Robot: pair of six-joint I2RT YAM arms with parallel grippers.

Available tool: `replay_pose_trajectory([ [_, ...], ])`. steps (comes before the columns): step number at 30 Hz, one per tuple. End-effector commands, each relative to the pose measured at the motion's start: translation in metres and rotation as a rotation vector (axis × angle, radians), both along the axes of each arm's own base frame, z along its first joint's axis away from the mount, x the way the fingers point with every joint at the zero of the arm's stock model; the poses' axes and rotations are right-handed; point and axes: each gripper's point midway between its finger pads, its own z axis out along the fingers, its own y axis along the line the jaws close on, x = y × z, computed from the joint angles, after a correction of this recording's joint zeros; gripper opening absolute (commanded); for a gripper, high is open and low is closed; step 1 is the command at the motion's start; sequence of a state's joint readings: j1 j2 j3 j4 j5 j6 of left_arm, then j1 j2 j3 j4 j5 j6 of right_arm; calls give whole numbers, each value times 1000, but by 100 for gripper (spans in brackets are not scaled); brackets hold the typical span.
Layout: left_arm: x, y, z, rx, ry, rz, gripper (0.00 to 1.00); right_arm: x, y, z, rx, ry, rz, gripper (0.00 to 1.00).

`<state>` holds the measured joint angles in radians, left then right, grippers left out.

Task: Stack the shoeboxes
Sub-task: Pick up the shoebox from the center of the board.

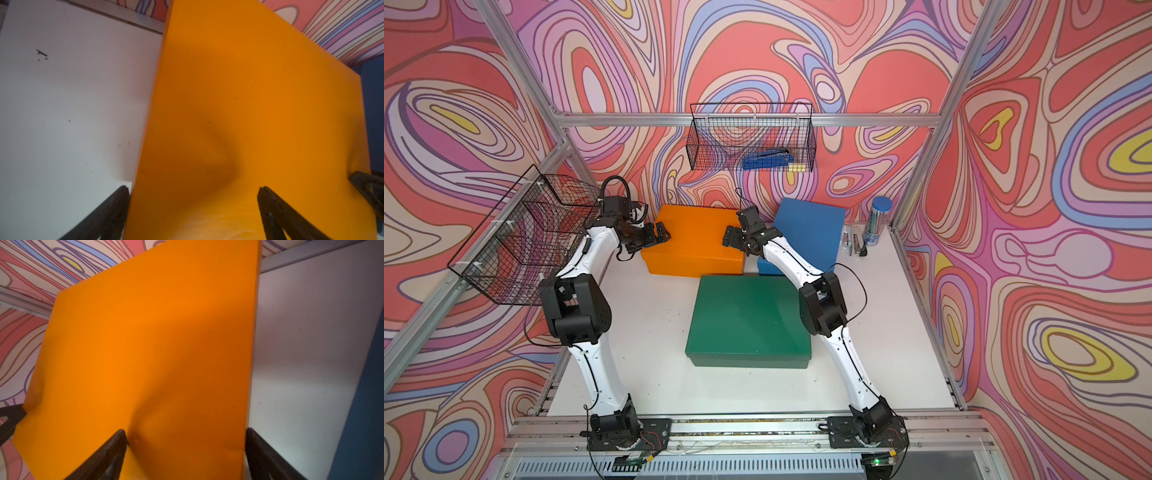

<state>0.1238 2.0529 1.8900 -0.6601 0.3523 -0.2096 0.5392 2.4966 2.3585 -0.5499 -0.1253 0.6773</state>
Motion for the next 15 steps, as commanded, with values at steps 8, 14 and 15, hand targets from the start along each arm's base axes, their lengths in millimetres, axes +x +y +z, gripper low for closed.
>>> replay_pose_trajectory([
  [8, -31, -97, 98, -215, -139, -222, 96, -50, 72, 132, 301, -177, 256, 88],
  [14, -46, -107, 102, -217, -132, -239, 96, -57, 69, 158, 339, -206, 260, 88],
  [15, -48, -108, 104, -216, -135, -241, 96, -59, 68, 163, 345, -211, 262, 88],
])
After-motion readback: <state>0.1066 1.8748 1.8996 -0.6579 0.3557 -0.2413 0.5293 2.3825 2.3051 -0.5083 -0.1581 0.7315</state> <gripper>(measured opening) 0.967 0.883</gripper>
